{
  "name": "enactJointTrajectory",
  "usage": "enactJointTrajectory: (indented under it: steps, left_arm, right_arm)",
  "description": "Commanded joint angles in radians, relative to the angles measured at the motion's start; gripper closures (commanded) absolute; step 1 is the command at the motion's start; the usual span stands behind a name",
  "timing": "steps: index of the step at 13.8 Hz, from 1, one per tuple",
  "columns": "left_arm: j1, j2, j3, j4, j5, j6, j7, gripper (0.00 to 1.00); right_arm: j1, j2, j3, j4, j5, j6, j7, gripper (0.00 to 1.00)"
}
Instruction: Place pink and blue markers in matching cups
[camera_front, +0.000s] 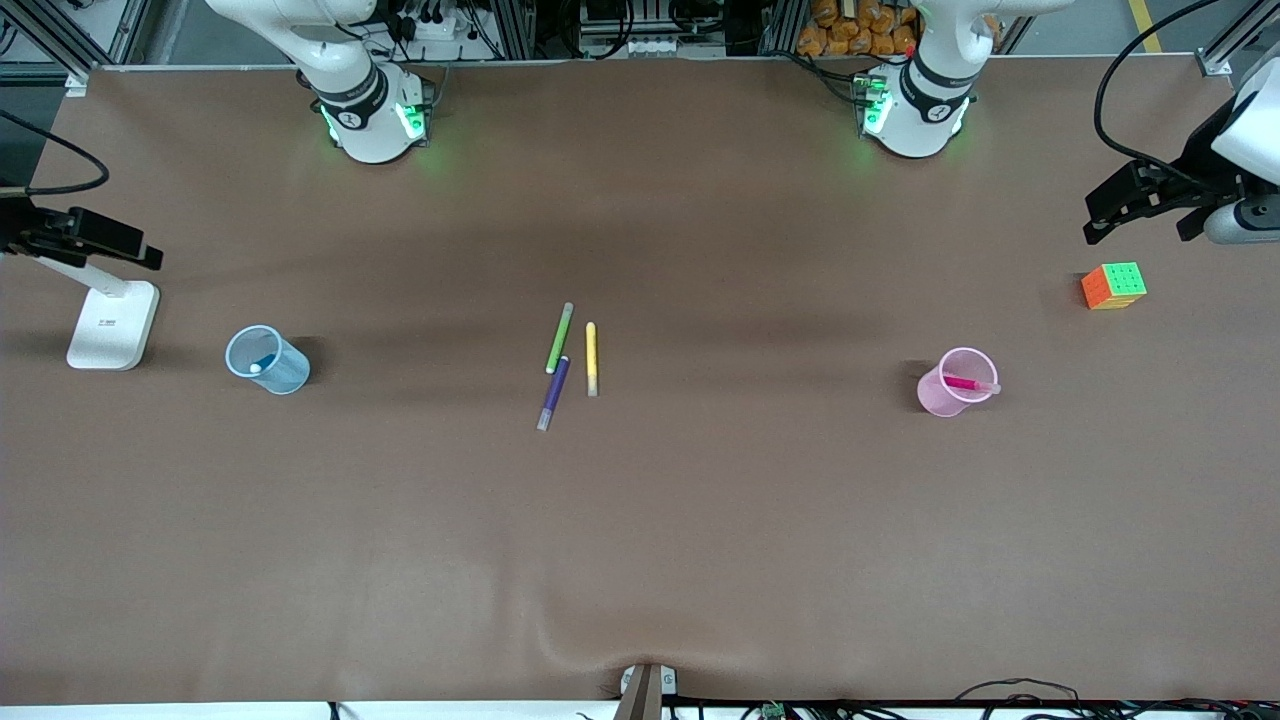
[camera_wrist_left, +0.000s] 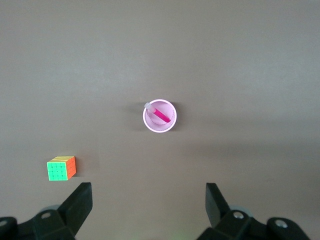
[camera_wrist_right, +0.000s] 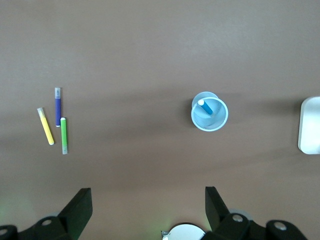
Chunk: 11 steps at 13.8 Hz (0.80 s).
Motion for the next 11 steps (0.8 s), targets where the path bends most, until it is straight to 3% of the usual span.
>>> enactJointTrajectory:
  steps: [1, 11]
  left_arm:
    - [-0.012, -0.018, 0.006, 0.007, -0.017, -0.035, 0.002, 0.0]
    - [-0.012, -0.016, 0.009, 0.021, -0.019, -0.052, -0.001, 0.0]
  right_arm:
    - [0.006, -0.098, -0.006, -0.13, -0.017, 0.046, 0.025, 0.0]
    - [0.017, -0.091, 0.002, -0.116, -0.016, 0.06, 0.027, 0.0]
